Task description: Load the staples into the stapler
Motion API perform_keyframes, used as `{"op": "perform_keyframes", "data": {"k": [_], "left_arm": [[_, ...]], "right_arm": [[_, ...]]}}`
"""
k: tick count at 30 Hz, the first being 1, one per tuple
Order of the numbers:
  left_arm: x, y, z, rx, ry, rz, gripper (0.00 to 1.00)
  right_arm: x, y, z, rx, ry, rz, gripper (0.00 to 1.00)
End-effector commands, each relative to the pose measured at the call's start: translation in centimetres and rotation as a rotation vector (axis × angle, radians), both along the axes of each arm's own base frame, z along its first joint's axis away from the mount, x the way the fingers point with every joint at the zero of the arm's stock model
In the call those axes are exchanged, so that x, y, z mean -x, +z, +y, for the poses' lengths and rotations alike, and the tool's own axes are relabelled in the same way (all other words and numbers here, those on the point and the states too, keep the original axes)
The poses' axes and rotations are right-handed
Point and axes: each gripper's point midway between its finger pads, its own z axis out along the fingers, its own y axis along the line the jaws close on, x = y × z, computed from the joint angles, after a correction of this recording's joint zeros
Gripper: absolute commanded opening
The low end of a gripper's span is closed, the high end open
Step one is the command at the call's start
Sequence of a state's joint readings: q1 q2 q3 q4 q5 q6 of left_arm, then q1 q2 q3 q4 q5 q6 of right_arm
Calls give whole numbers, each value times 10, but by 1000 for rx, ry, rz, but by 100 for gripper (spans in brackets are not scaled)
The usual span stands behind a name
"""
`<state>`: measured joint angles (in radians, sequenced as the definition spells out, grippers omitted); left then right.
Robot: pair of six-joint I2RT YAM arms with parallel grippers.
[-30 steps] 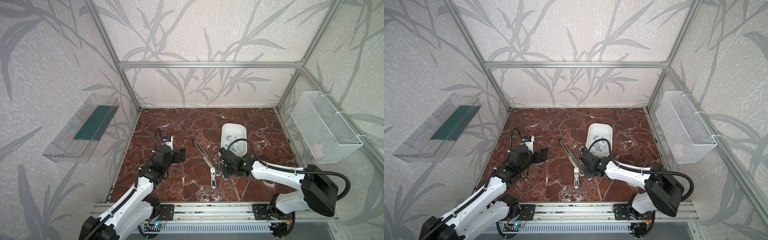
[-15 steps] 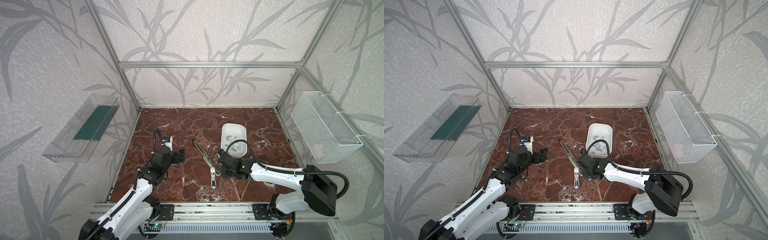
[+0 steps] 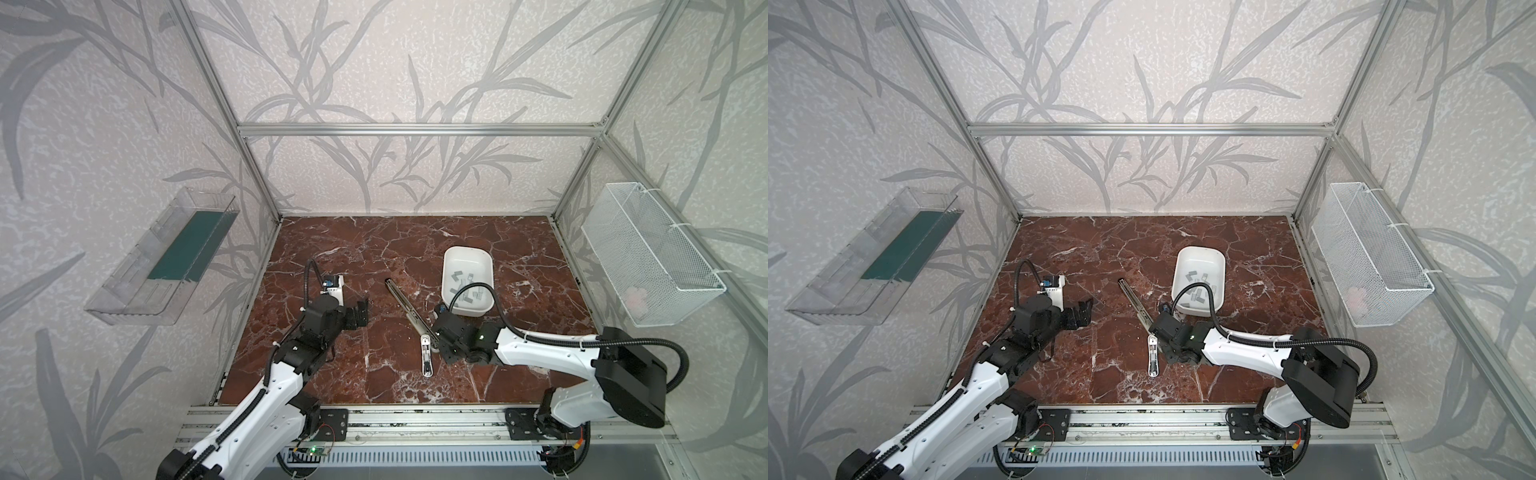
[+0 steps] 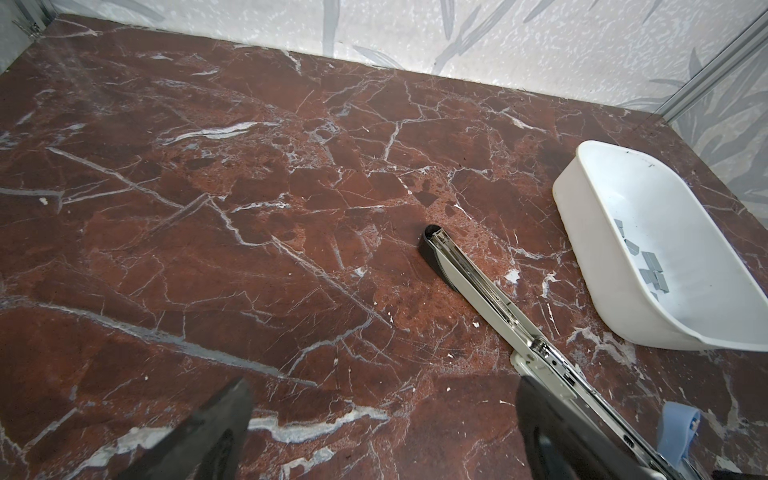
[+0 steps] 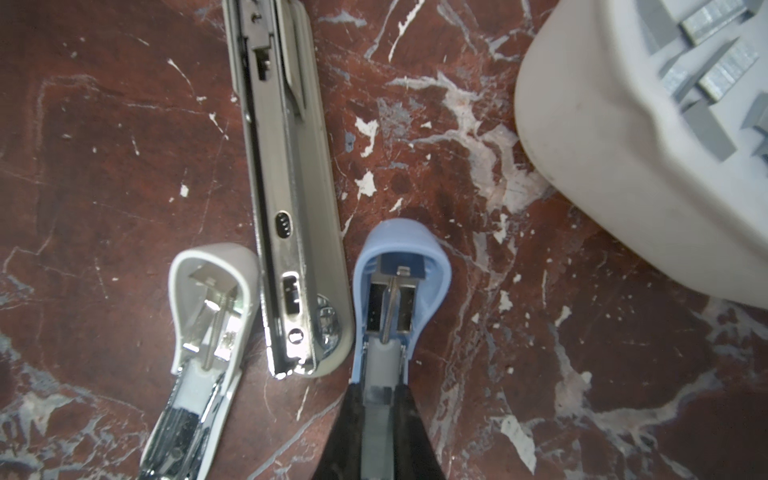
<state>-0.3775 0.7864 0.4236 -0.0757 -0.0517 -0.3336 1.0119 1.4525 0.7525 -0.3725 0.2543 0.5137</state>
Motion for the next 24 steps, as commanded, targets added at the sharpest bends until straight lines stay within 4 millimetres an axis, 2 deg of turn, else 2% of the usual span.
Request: {"op": "perform_keyframes", "data": {"k": [1, 11, 24], "left_arm": [[3, -4, 2, 3, 8, 7, 99], [3, -3, 2, 9, 5, 5, 99], [3, -4, 2, 6, 7, 4, 99]], "right_arm": [[0, 3, -5, 13, -29, -10, 0], [9, 1, 0, 13, -2, -9, 0], [5, 4, -7, 37, -23, -36, 1]]}}
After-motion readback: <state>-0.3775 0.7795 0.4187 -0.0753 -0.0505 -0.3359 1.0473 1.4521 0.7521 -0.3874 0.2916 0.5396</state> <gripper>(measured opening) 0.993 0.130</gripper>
